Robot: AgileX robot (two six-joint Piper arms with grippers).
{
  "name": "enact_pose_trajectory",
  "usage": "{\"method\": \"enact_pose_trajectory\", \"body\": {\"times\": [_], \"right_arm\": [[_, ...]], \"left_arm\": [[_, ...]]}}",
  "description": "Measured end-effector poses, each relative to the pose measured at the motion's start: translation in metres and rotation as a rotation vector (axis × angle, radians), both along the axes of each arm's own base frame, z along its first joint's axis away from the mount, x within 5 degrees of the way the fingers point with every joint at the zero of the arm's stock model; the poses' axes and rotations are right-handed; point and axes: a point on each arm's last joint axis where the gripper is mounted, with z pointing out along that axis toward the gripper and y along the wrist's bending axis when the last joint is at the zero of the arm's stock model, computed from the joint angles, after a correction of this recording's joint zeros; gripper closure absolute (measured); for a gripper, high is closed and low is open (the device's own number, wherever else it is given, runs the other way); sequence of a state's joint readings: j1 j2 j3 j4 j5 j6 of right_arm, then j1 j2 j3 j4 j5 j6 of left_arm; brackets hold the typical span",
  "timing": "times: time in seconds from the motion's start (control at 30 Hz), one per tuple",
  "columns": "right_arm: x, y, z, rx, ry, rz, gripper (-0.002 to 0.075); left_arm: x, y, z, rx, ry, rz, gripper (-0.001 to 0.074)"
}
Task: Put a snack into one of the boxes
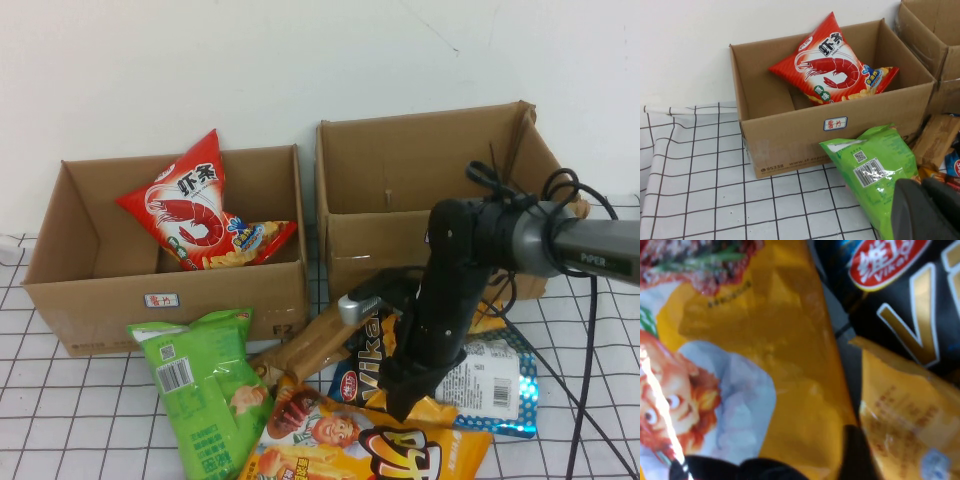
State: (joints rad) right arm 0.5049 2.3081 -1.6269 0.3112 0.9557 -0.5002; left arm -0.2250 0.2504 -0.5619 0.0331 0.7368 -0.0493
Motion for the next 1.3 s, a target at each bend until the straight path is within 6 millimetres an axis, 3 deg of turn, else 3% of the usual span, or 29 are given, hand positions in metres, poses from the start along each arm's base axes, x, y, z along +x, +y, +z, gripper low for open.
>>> {"method": "enact_pose_trajectory", "body": {"times": [0.17,0.33,0.47,0.57,0.73,0.83,0.97,1.07,1.23,1.3], "right_arm": [[-0.002,0.003,0.000,-0.006,-0.001,0.003,0.0503],[-0.004,-0.003,0.012,-0.017,0.020,0.015,0.0516],[-0.003,-0.011,0.060,0.021,-0.057,0.022,0.0516],[-0.006,-0.019,0.112,0.077,-0.184,0.019,0.0516],[-0.007,-0.036,0.190,0.154,-0.521,0.004,0.0516],[0.002,-0.048,0.217,0.193,-0.710,-0.046,0.0516],[0.023,-0.061,0.229,0.237,-0.907,-0.134,0.0516],[0.041,-0.067,0.222,0.247,-0.985,-0.181,0.0505],[0.063,-0.072,0.187,0.218,-0.967,-0.215,0.0241],[0.064,-0.072,0.176,0.210,-0.926,-0.217,0.0174]], "left_arm": [[0.000,0.000,0.000,0.000,0.000,0.000,0.0736],[0.000,0.000,0.000,0.000,0.000,0.000,0.0736],[0.000,0.000,0.000,0.000,0.000,0.000,0.0736],[0.000,0.000,0.000,0.000,0.000,0.000,0.0736],[0.000,0.000,0.000,0.000,0.000,0.000,0.0736],[0.000,0.000,0.000,0.000,0.000,0.000,0.0737],[0.000,0.000,0.000,0.001,0.000,0.000,0.0737],[0.000,0.000,0.000,0.001,0.000,0.000,0.0737],[0.000,0.000,0.000,0.001,0.000,0.000,0.0737],[0.000,0.000,0.000,0.001,0.000,0.000,0.0737]]}}
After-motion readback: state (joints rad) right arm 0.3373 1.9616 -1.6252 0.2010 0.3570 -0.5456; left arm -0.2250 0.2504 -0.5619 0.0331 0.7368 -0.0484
